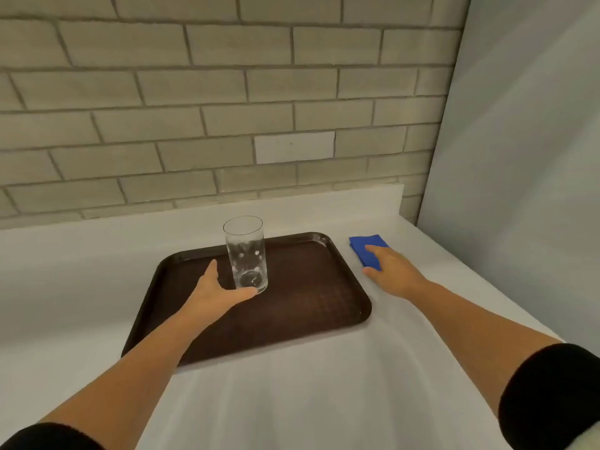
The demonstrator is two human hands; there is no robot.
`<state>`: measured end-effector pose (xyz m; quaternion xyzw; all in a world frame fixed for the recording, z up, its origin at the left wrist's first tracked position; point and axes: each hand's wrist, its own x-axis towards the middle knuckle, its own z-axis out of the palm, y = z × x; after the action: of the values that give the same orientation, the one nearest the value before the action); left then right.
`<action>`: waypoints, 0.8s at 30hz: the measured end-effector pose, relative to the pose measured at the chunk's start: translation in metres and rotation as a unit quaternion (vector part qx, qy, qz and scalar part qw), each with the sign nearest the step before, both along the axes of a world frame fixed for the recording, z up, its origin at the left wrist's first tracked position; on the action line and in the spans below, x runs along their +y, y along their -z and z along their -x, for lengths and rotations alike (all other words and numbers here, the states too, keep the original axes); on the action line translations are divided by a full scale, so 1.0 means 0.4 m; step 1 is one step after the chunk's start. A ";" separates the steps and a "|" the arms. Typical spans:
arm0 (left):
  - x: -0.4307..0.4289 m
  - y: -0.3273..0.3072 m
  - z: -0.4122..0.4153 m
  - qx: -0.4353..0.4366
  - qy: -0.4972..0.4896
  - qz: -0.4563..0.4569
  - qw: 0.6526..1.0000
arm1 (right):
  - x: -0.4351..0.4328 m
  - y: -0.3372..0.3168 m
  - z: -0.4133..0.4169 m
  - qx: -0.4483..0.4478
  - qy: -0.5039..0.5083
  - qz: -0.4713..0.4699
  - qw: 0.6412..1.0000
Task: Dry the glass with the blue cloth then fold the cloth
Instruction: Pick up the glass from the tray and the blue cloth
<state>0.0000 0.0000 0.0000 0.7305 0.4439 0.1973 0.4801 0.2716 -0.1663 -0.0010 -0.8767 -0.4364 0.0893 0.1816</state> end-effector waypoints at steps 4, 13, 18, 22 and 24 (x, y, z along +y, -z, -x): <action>0.082 0.060 -0.085 -0.056 -0.007 -0.011 0.998 | 0.070 0.037 -0.106 0.004 0.006 0.023 1.000; 0.165 0.164 -0.160 -0.165 -0.045 -0.003 0.985 | 0.170 0.134 -0.255 -0.051 -0.023 0.124 0.991; 0.160 0.183 -0.154 -0.134 -0.067 -0.010 0.989 | 0.168 0.190 -0.274 -0.078 0.002 0.056 0.995; 0.148 0.172 -0.155 -0.119 -0.099 -0.024 0.988 | 0.184 0.205 -0.269 -0.087 0.053 -0.040 0.994; 0.144 0.162 -0.155 -0.121 -0.109 -0.025 0.986 | 0.193 0.196 -0.270 -0.048 0.065 -0.059 0.995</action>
<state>0.0621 0.0575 -0.0650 0.6600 0.4544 0.3471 0.4872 0.3797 -0.0890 -0.0792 -0.8943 -0.3912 0.0092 0.2169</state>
